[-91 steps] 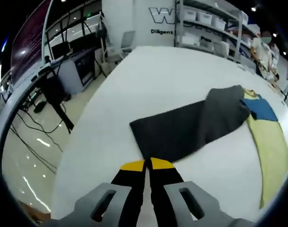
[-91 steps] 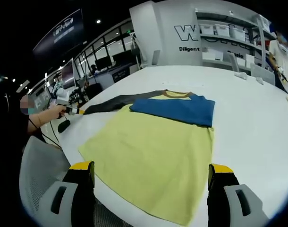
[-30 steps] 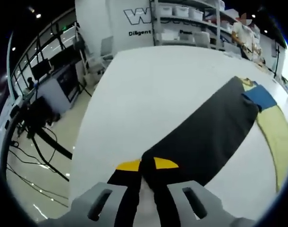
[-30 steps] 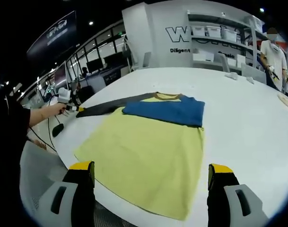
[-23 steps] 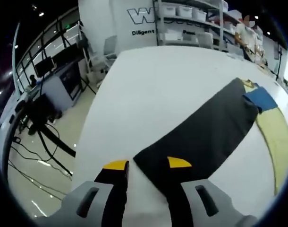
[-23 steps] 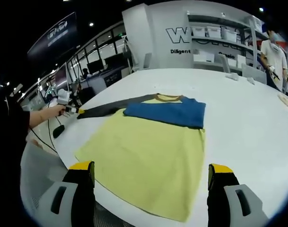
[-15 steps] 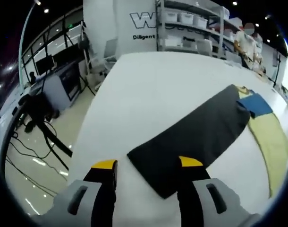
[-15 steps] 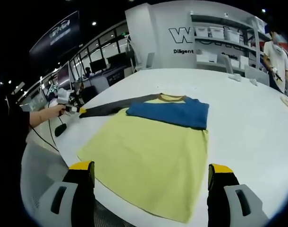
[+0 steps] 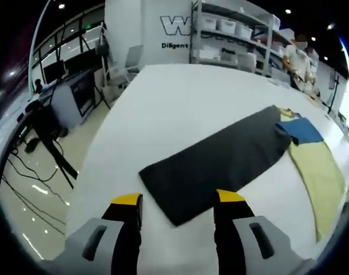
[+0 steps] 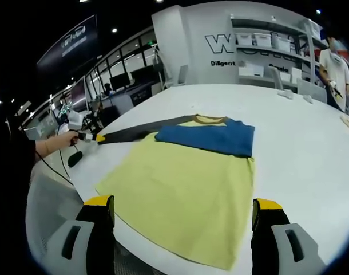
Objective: Fold the garment on the visible template until the final outline fits inside the template.
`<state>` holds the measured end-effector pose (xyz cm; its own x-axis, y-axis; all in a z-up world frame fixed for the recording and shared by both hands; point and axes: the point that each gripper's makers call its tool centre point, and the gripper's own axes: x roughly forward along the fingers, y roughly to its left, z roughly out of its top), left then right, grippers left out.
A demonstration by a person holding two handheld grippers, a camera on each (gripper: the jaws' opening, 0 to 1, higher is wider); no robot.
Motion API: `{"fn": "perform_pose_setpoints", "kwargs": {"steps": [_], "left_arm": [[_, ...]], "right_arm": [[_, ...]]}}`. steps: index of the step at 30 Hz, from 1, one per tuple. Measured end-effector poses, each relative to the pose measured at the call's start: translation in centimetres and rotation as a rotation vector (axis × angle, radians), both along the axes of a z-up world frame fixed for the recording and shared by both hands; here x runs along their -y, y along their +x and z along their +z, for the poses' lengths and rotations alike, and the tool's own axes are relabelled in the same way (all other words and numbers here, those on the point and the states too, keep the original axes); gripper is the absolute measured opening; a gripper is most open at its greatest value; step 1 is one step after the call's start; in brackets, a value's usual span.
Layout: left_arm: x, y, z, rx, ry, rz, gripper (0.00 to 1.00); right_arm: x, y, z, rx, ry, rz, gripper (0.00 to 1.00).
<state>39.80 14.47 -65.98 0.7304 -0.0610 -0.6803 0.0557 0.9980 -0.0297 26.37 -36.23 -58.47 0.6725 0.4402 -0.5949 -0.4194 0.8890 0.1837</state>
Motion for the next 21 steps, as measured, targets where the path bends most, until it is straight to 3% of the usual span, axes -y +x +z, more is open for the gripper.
{"fn": "perform_pose_setpoints", "kwargs": {"steps": [4,11,21], "left_arm": [[0.26,-0.54,-0.39,-0.009,-0.018,0.004,0.37],[0.44,-0.95,-0.63,-0.021,-0.019,0.009,0.35],[0.14,-0.81,-0.99,-0.046,0.035,0.064,0.14]], "right_arm": [[0.03,-0.17,-0.02,0.001,0.001,-0.001,0.99],[0.14,-0.42,-0.27,-0.001,-0.003,-0.003,0.99],[0.19,-0.58,-0.40,0.000,-0.010,-0.007,0.99]]}}
